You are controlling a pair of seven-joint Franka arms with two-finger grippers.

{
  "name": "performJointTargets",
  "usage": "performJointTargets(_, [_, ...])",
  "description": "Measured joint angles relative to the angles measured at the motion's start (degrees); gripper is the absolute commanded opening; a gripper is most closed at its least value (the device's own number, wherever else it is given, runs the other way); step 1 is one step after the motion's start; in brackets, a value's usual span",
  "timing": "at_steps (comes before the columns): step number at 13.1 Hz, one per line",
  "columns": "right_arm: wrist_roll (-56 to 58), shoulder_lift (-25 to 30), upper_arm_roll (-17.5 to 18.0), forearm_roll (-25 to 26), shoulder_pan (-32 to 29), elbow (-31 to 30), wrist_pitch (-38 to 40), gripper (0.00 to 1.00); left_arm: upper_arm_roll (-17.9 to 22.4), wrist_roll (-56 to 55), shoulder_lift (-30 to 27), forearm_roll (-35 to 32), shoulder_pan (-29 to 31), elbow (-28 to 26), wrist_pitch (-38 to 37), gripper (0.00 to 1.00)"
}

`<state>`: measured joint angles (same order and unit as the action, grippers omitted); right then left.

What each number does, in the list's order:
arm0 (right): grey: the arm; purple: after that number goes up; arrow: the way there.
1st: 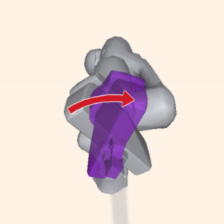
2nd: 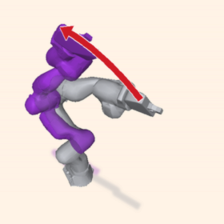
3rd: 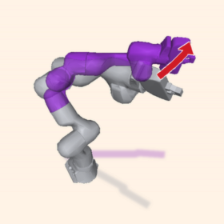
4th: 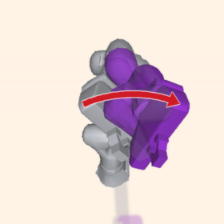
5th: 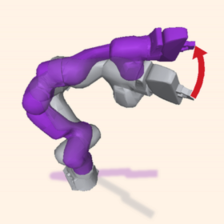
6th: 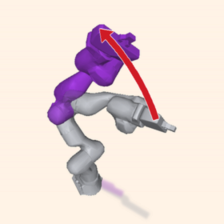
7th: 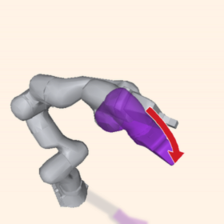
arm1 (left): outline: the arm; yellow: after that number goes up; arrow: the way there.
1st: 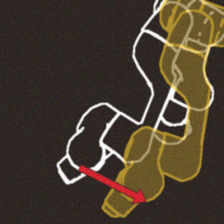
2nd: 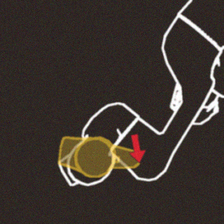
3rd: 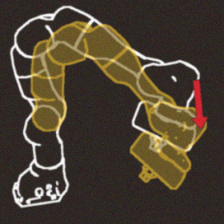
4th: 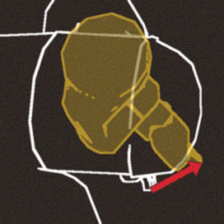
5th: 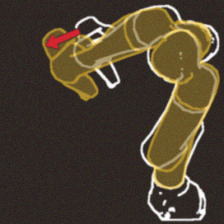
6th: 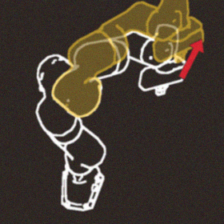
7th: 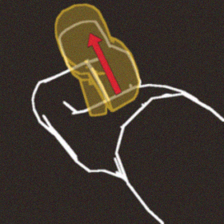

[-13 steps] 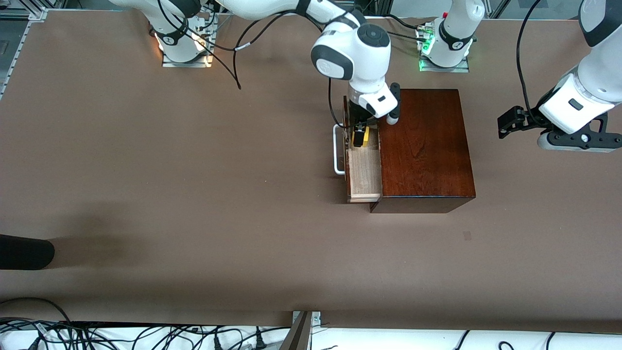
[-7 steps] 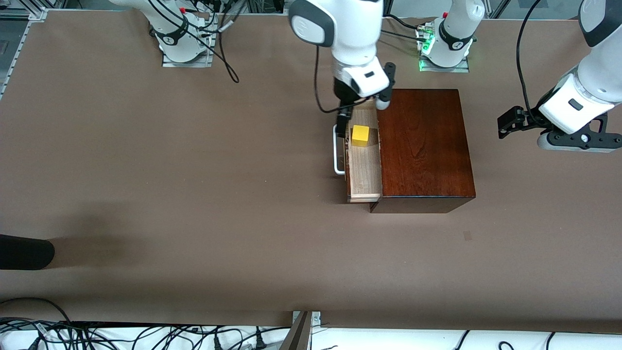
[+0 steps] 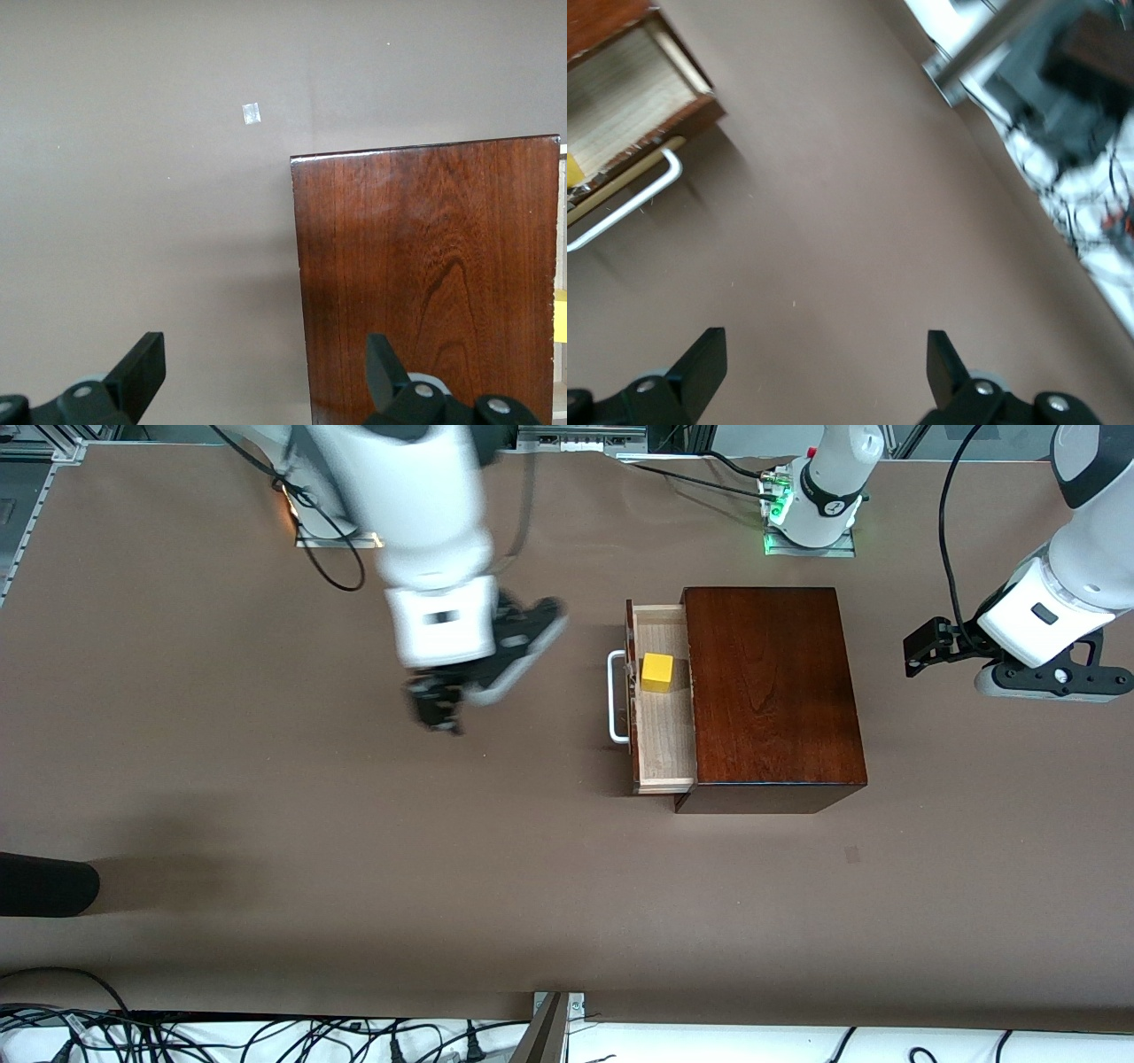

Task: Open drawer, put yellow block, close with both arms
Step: 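Lift the right gripper away from the drawer back toward its rest pose, then move the left gripper over the box toward the drawer front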

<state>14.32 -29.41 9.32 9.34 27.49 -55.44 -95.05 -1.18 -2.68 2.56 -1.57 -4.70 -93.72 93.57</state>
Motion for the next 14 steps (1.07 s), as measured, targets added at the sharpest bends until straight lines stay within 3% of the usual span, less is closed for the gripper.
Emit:
performJointTargets(4, [-7.2,12.6,-4.2,-7.1,-6.6,-15.1,0.9,1.00,-0.6,1.3,0.0,0.1,-0.3,0.1,-0.4,1.00])
performJointTargets(8, [-9.2,23.1,-5.3,-8.5,-15.8,-29.1,1.5,1.00,-5.6,3.1,0.1,2.6,-0.7,1.3,-1.8,1.00])
performJointTargets(11, [-9.1,25.4,-8.6,-8.6,-19.8,-32.4,2.5,1.00,-11.1,3.3,2.0,5.6,-0.9,1.5,-1.8,1.00])
performJointTargets(14, [-9.1,26.4,-11.8,-8.7,-20.1,-32.6,3.7,1.00,-21.1,3.7,6.0,8.3,-1.2,2.3,-1.6,1.00])
